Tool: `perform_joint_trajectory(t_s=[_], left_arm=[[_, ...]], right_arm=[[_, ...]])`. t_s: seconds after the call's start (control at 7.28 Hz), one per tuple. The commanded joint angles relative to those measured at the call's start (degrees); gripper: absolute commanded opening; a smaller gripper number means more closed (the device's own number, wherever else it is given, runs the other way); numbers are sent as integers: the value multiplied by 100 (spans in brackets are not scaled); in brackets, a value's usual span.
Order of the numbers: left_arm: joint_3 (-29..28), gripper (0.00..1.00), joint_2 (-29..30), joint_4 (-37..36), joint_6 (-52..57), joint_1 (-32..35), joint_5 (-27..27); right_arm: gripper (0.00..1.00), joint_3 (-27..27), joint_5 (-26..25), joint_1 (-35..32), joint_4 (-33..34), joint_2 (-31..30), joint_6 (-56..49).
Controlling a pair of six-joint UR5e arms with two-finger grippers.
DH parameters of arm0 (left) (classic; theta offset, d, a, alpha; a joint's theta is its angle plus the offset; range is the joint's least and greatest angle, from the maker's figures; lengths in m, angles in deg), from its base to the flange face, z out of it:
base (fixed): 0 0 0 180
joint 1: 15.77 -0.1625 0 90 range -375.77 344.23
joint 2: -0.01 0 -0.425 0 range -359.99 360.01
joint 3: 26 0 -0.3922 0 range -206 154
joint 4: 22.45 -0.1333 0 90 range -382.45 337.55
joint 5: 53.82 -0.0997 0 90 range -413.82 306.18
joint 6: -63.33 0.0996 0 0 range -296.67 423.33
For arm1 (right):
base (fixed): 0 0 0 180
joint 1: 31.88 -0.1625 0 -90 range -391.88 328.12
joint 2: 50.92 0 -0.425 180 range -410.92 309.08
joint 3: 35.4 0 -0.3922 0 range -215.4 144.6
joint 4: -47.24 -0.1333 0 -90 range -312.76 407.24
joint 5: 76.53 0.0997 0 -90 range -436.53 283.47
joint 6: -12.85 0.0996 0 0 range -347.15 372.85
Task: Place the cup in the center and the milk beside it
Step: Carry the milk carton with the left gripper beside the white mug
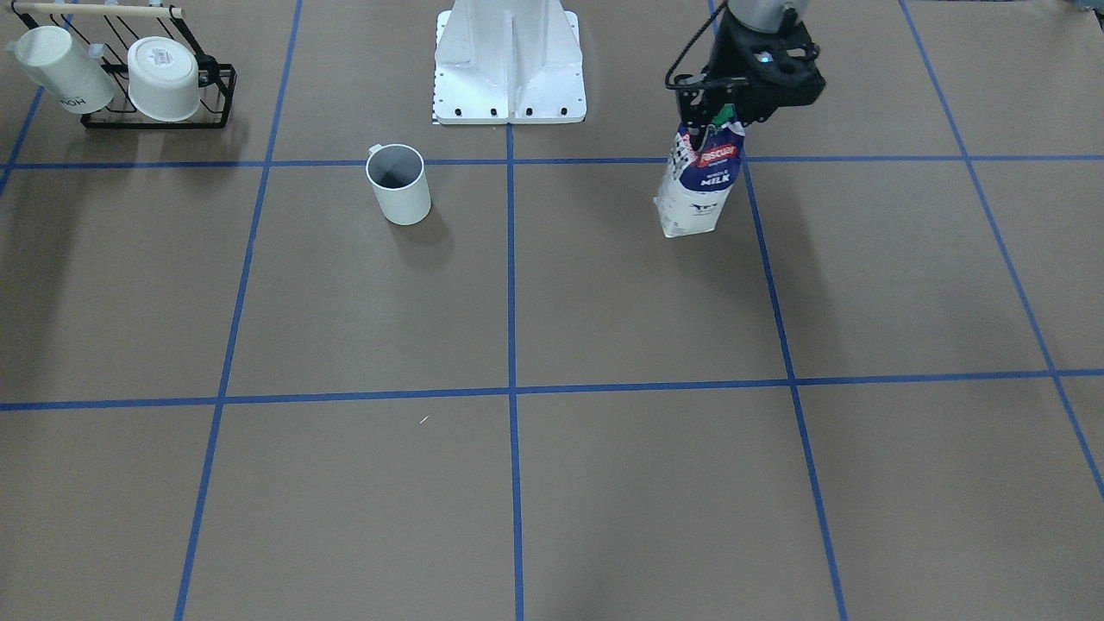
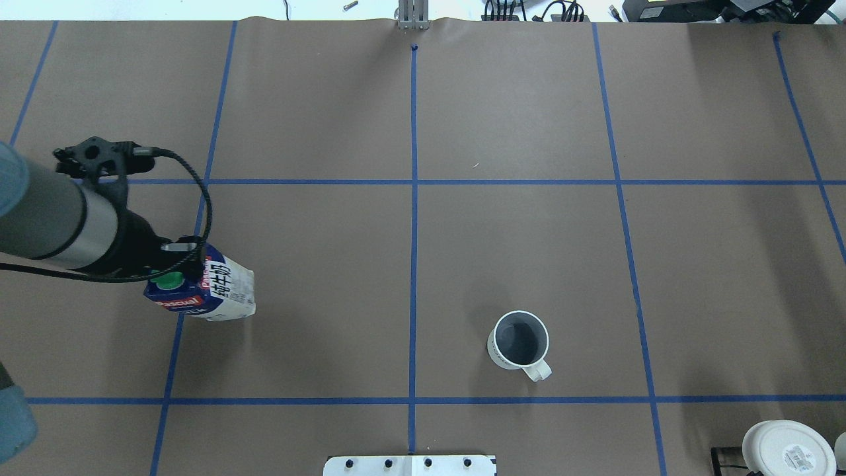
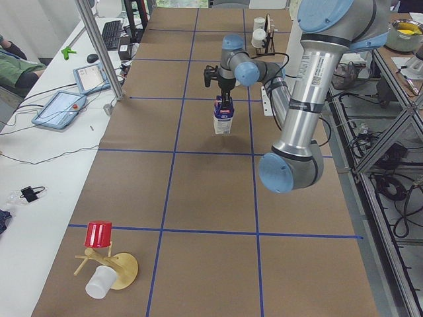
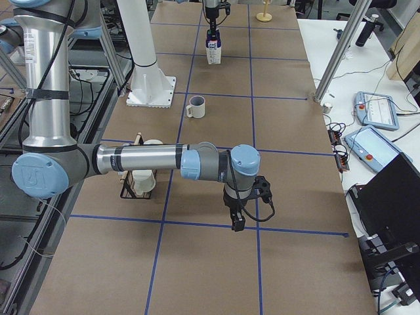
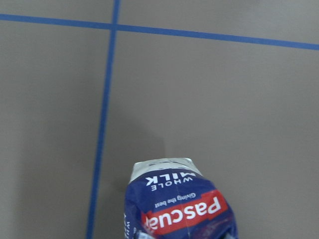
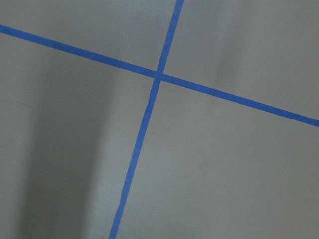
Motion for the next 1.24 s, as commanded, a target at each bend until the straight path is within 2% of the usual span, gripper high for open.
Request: perform_joint_trajectory(t_s=[0.0,0.27,0.55,0.82,1.1], left_arm=[[-591,0,1192,-410,-570,-696,-486],[-1392,0,1993,-314,-800,-1014,-628],[-1683,0,2067,211,-845,-1295,-882],[-2254,0,2189,923,-845,-1375,-910],[-2318,0,2242,1005,-845,-1384,-910]], right_arm=[[100,8,-1,0,0,12,0],[100,52,-1,0,0,47,9],[100,61,-1,0,0,47,9],[100,70,8,0,-9,56,105],[100,70,17,9,0,74,105]])
